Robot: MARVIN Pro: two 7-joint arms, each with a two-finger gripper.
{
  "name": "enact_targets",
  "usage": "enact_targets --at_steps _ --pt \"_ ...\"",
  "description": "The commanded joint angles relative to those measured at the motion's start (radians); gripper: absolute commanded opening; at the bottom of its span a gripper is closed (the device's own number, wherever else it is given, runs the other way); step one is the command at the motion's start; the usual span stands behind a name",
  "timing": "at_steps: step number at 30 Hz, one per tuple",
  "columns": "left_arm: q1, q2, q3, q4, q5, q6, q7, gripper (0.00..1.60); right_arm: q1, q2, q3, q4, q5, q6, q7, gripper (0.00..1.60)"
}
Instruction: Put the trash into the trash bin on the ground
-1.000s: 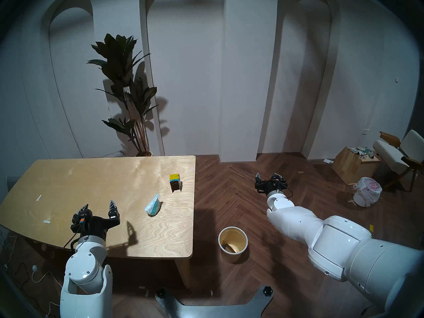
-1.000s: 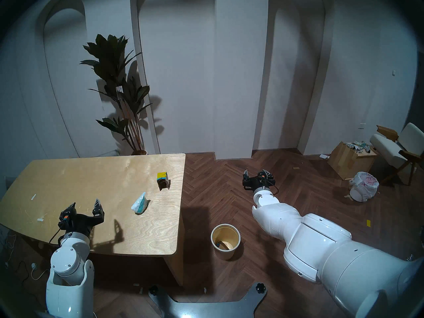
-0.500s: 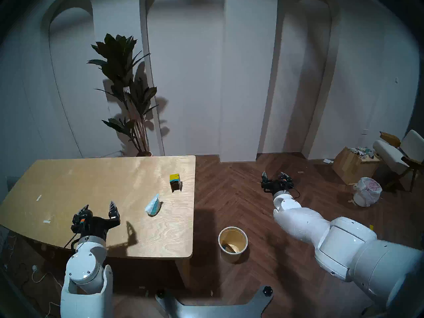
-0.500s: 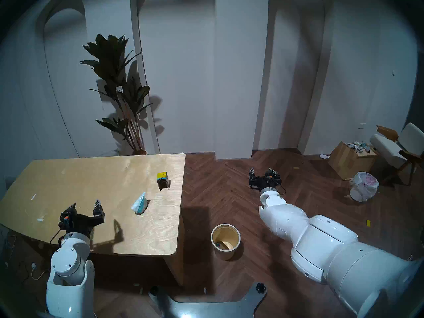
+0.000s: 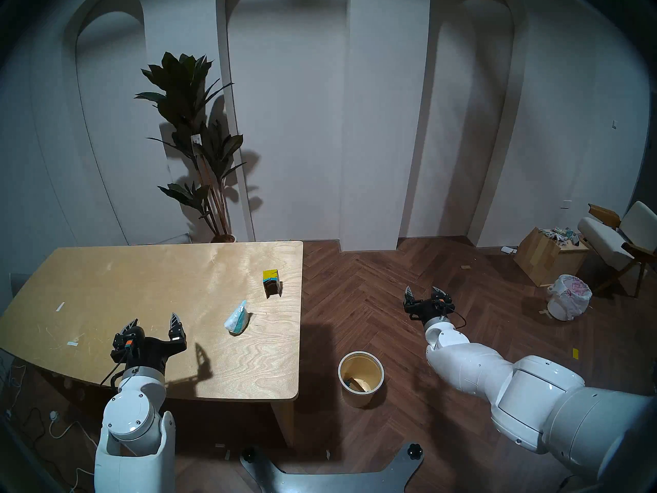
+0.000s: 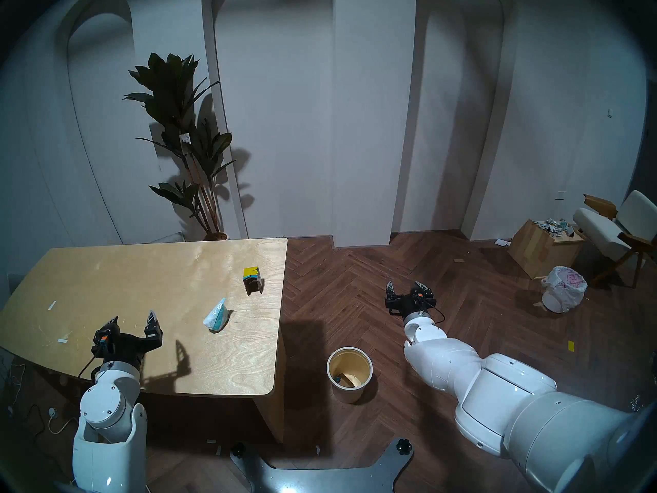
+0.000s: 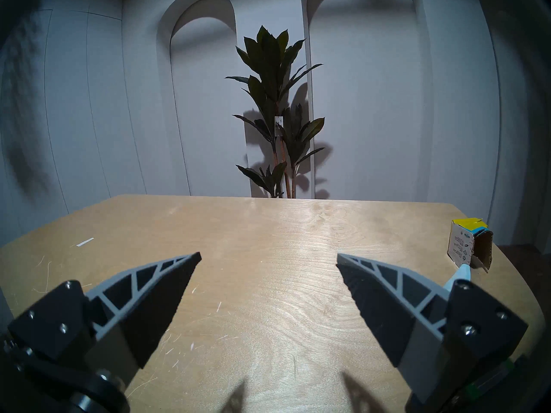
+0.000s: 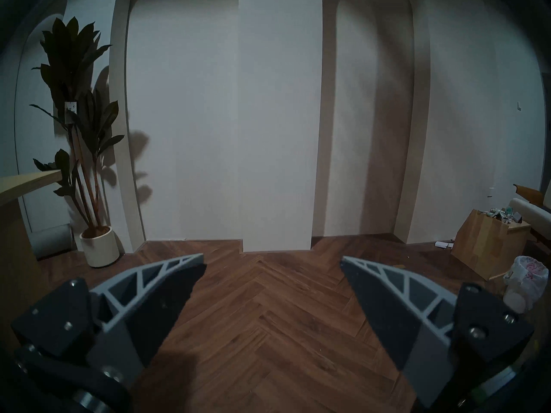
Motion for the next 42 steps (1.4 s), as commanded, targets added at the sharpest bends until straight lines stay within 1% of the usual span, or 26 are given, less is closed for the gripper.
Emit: enact_targets --at_steps 1,7,21,28,42 --pt "-0.007 0.002 0.0 -0.01 0.0 -0.003 -0.001 1.6 -0.059 0.013 -0.003 -0.01 0.005 -0.018 0.019 1.6" --pt "-0.011 0.003 0.002 -0.007 0.002 -0.004 -0.002 1.6 -0.103 0.032 -0.001 -0.01 0.014 -0.026 0.036 1.6" --pt "-0.028 0.009 0.03 -0.017 0.003 0.001 -0.018 1.6 -0.193 0.038 -0.005 -0.03 0.029 -0.043 0.078 1.6" --pt "-0.047 0.016 0.059 -0.023 0.003 0.007 -0.038 1.6 -0.246 0.04 -0.007 -0.049 0.039 -0.055 0.104 1.6" --pt "-0.07 0.033 0.121 -0.009 0.01 0.028 -0.081 1.6 -0.315 0.051 -0.007 -0.091 0.055 -0.086 0.152 1.6"
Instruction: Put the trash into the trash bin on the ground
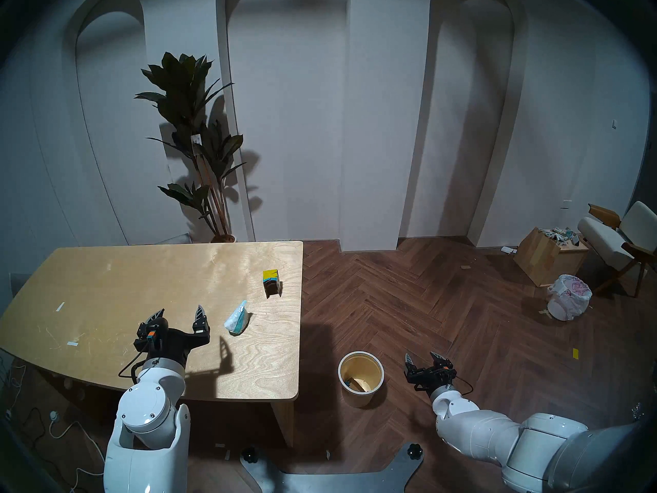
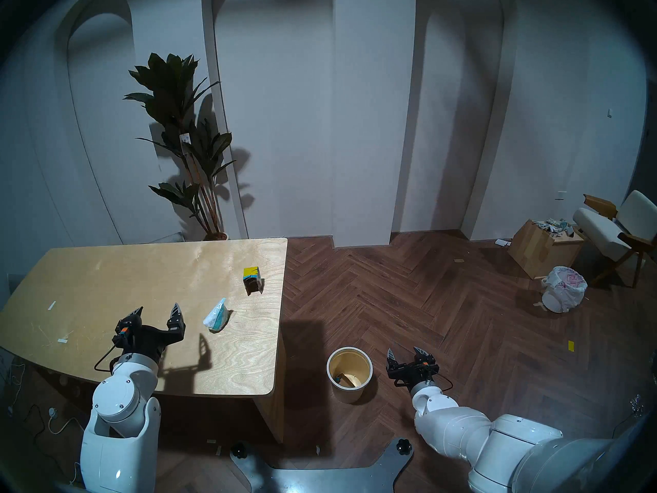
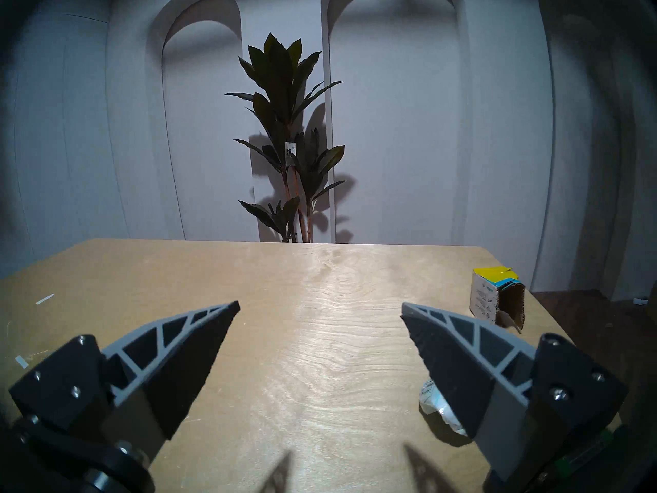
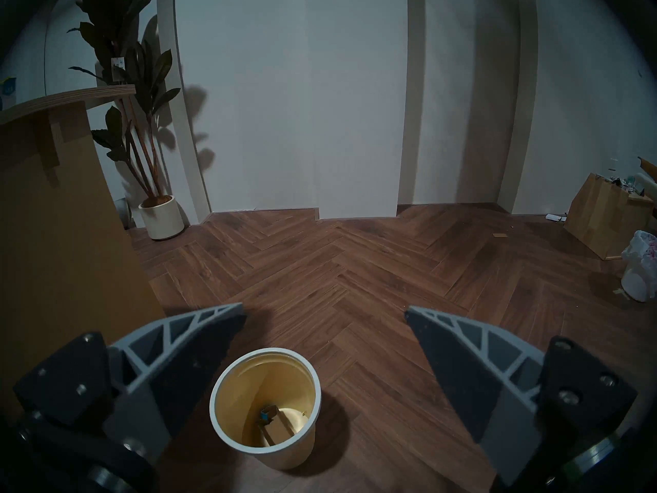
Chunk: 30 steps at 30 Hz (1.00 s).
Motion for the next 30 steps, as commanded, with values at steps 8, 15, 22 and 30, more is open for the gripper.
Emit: enact_targets --at_steps 8,15,22,30 --pt "-0.034 0.024 0.05 -0.004 0.009 0.032 -0.04 1.6 -0.052 0.026 0.005 -0.053 0.011 -0.061 0.04 1.6" --pt "-0.042 0.033 0.074 0.004 0.016 0.06 -0.06 1.6 -0.043 0.068 0.024 -0.076 0.019 -0.103 0.055 1.6" --pt "-0.047 0.042 0.093 0.012 0.022 0.086 -0.078 1.6 -0.042 0.098 0.041 -0.098 0.027 -0.135 0.07 1.6" --pt "-0.054 0.053 0.116 0.024 0.03 0.113 -0.099 1.6 -0.044 0.121 0.055 -0.132 0.034 -0.168 0.091 1.6"
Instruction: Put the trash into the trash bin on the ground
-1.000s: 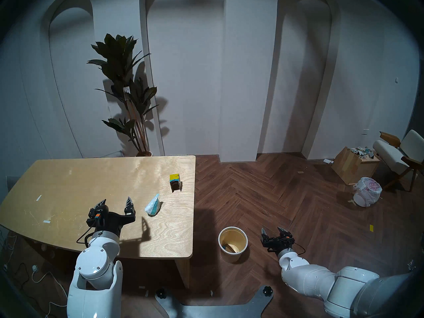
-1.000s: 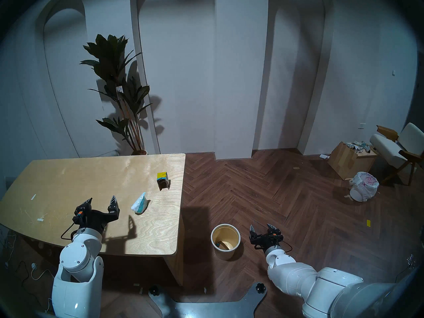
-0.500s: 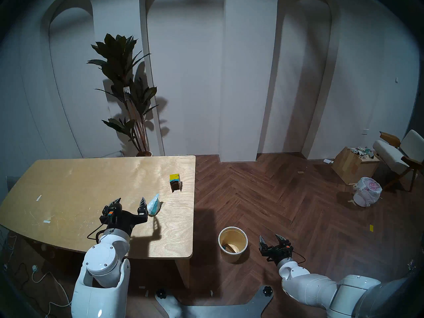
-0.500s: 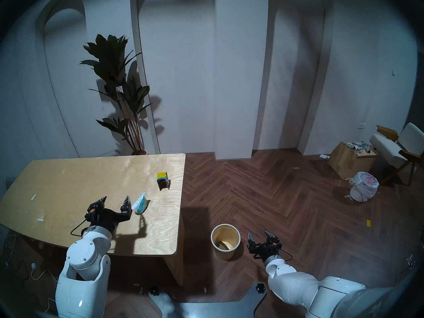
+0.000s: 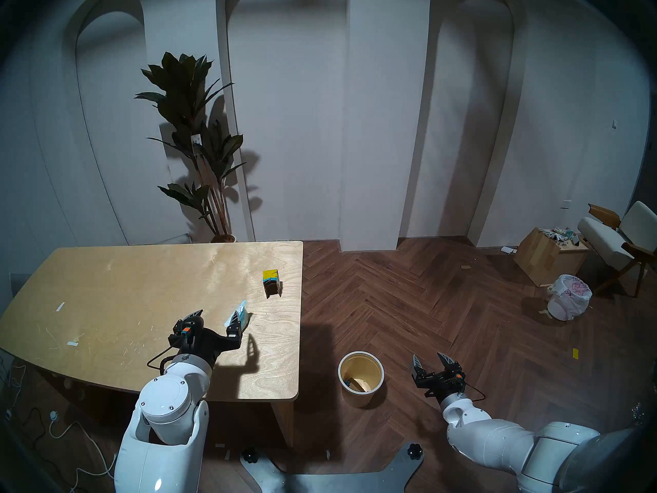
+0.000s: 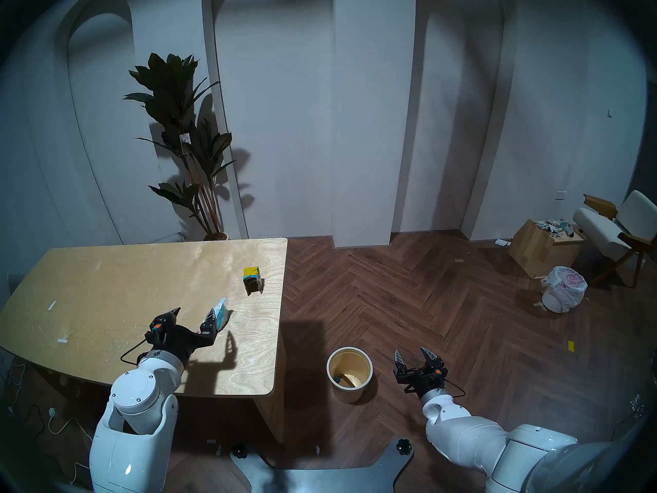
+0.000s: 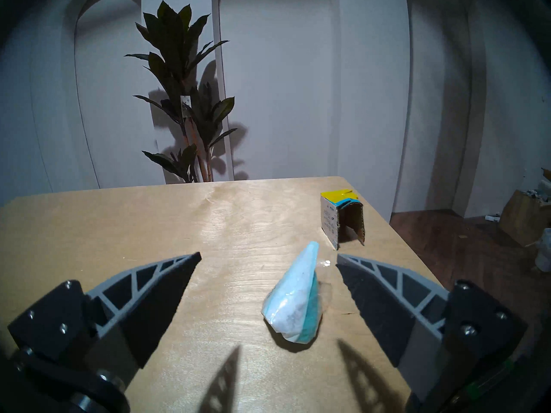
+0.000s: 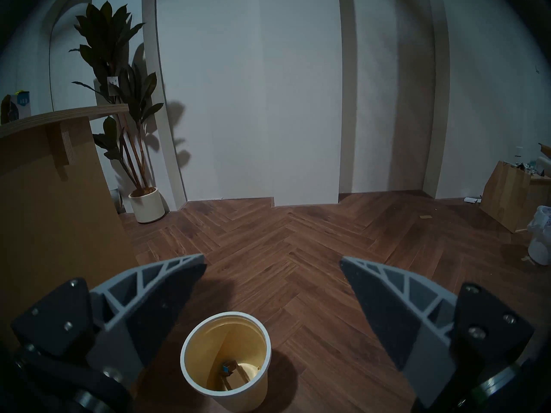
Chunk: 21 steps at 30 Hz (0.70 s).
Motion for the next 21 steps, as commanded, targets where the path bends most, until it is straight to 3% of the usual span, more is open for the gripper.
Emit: enact_targets --at_steps 1,21 --pt "-0.02 0.014 0.013 -0.006 0.004 0.01 -0.017 1.6 0.006 0.033 0.014 -0.041 0.002 -0.05 0.018 1.6" --pt "-0.068 0.045 0.045 0.023 0.019 0.068 -0.062 1.6 -0.007 0.08 0.036 -0.138 0.018 -0.12 0.071 1.6"
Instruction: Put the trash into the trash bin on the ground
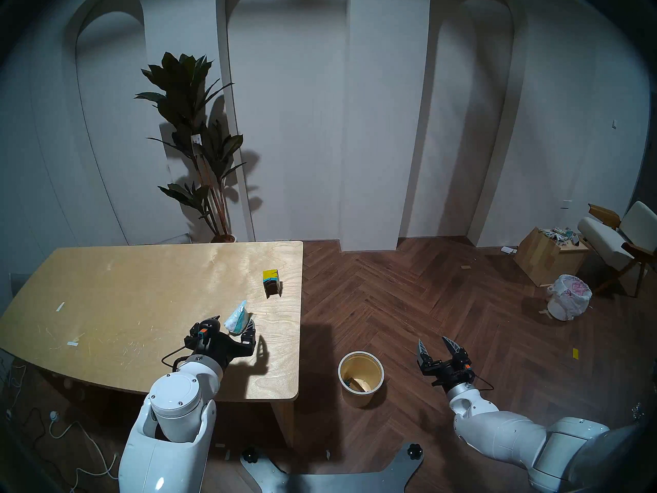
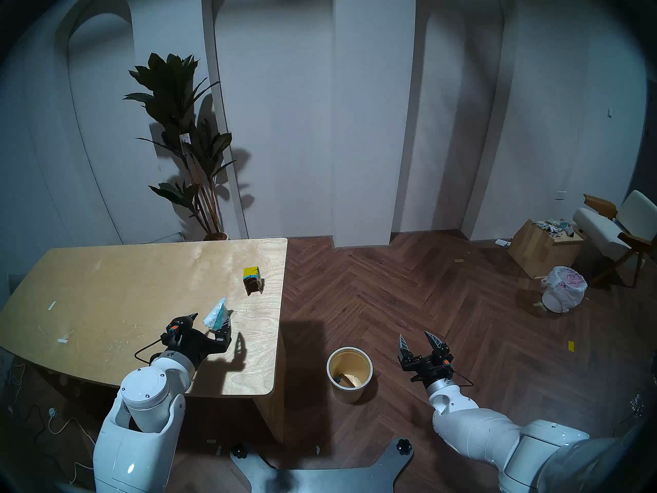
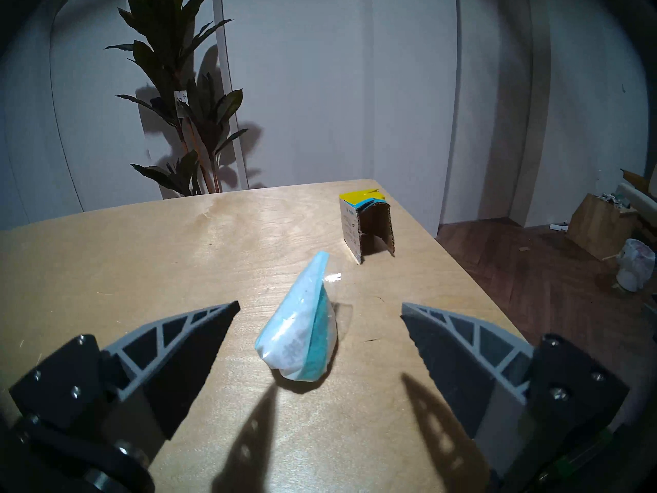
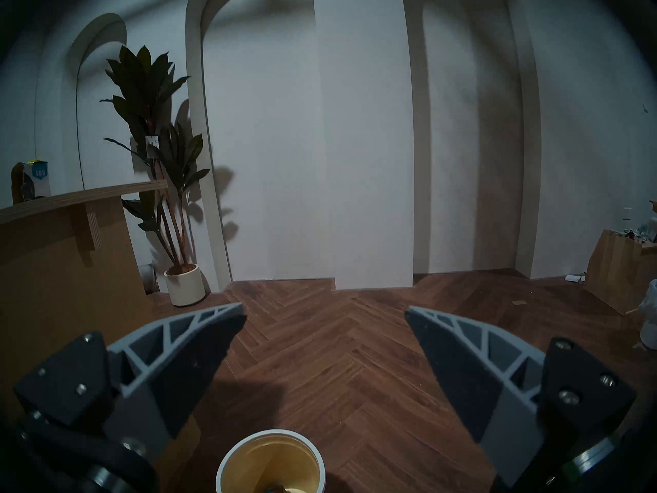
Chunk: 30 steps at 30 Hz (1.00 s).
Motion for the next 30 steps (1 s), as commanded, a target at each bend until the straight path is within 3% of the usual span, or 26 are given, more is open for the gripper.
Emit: enact_targets --at_steps 1,30 --pt "-0.043 0.016 0.004 -0.013 0.001 0.004 -0.015 1.6 -0.006 0.026 0.01 -0.051 0.002 -0.043 0.019 1.6" --pt "-0.19 0.043 0.073 -0.004 0.022 0.065 -0.084 1.6 -0.058 0.136 0.053 -0.214 0.032 -0.05 0.088 1.6"
